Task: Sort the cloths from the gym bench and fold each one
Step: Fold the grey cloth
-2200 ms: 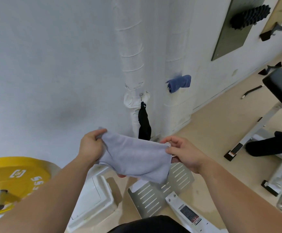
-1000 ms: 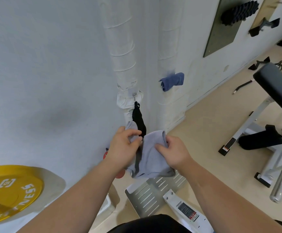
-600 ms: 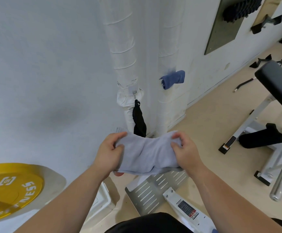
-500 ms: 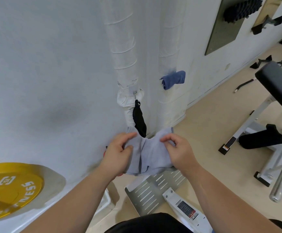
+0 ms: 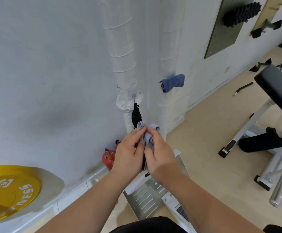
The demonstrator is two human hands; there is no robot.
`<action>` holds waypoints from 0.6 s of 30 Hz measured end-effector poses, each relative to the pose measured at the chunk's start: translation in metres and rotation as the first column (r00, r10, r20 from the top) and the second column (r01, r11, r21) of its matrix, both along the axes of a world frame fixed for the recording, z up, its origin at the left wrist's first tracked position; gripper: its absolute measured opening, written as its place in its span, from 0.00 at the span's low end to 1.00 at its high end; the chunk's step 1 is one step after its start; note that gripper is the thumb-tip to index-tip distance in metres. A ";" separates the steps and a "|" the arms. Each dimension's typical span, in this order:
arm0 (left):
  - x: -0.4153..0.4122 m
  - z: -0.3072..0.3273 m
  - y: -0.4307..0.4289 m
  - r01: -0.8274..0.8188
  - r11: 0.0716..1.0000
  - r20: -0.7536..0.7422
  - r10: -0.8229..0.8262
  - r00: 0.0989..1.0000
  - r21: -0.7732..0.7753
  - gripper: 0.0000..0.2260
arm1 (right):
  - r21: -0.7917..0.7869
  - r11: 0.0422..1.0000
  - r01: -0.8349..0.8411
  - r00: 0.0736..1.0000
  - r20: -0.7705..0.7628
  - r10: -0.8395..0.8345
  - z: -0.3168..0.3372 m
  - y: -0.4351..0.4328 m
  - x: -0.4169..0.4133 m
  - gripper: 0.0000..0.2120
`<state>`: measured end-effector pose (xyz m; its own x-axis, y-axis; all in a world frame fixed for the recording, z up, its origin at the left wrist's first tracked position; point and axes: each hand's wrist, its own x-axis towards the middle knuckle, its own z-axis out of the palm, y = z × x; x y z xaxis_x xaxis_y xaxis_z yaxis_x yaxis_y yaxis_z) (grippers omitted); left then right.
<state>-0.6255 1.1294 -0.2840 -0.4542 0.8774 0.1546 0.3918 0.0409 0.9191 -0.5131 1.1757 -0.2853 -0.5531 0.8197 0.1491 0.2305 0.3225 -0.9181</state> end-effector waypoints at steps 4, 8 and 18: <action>0.006 0.004 0.002 0.004 1.000 0.018 -0.004 1.000 0.010 0.20 | -0.123 0.988 -0.092 0.995 -0.037 0.088 0.002 0.005 0.014 0.40; 0.012 0.010 0.006 -0.075 0.997 -0.028 0.075 0.997 0.002 0.23 | -0.239 0.950 -0.199 0.978 -0.105 0.179 0.005 0.013 0.030 0.42; -0.003 0.038 0.015 0.187 0.967 0.385 -0.108 0.917 -0.172 0.20 | 0.140 0.978 -0.155 0.987 0.069 0.146 0.018 0.059 0.065 0.41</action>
